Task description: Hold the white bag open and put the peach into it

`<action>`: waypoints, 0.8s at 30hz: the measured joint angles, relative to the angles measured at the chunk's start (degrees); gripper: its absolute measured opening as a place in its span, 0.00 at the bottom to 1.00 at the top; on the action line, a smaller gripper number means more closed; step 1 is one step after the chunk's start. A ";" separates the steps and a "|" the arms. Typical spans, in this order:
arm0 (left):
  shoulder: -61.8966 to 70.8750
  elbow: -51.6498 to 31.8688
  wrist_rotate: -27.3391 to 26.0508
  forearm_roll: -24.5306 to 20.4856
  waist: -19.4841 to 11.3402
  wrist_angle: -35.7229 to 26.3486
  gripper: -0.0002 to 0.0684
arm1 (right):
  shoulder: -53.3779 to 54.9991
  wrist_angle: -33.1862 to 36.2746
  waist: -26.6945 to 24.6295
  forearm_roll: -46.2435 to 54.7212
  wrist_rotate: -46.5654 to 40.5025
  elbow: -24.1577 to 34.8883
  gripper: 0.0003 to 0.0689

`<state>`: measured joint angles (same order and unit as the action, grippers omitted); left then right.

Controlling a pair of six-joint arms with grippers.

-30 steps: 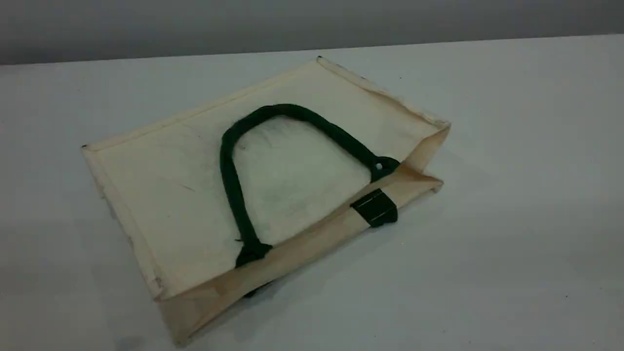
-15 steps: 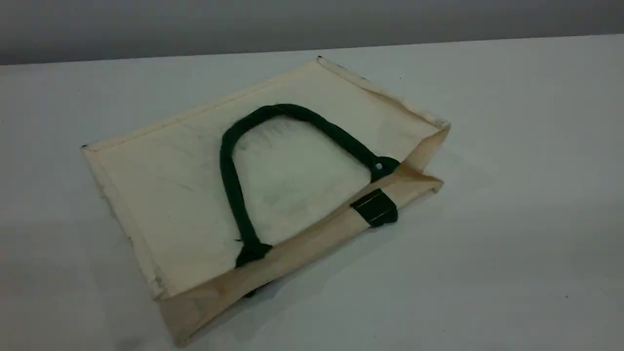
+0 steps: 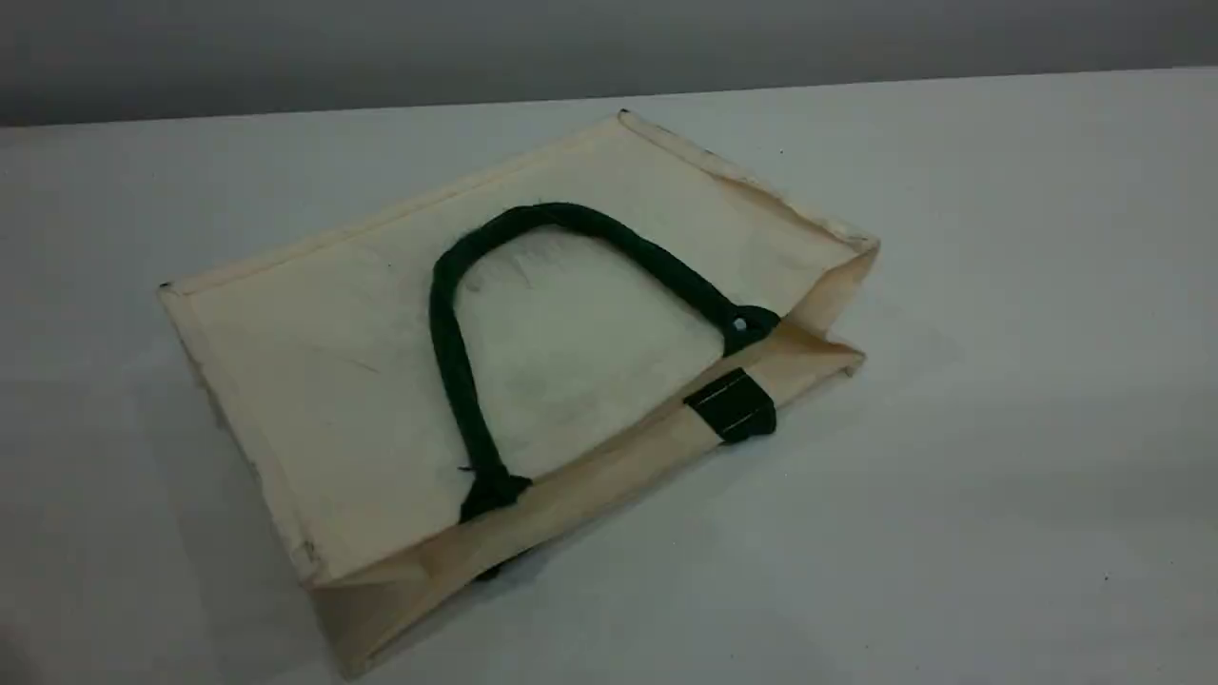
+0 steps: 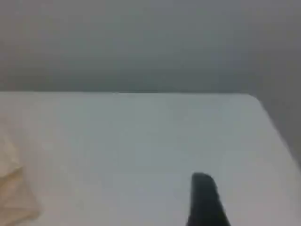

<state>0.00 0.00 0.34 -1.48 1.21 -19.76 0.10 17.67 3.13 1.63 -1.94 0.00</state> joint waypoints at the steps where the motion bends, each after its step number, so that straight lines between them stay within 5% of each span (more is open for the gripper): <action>1: 0.00 0.00 -0.34 0.00 0.00 -0.07 0.74 | -0.10 0.00 -0.79 0.00 0.00 0.00 0.56; 24: 0.00 0.02 0.23 0.14 0.00 0.23 0.74 | -0.10 1.22 -1.42 -0.06 0.10 0.00 0.56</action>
<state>0.00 0.02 0.57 -1.35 1.21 -19.54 0.00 18.88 1.71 1.57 -1.84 0.00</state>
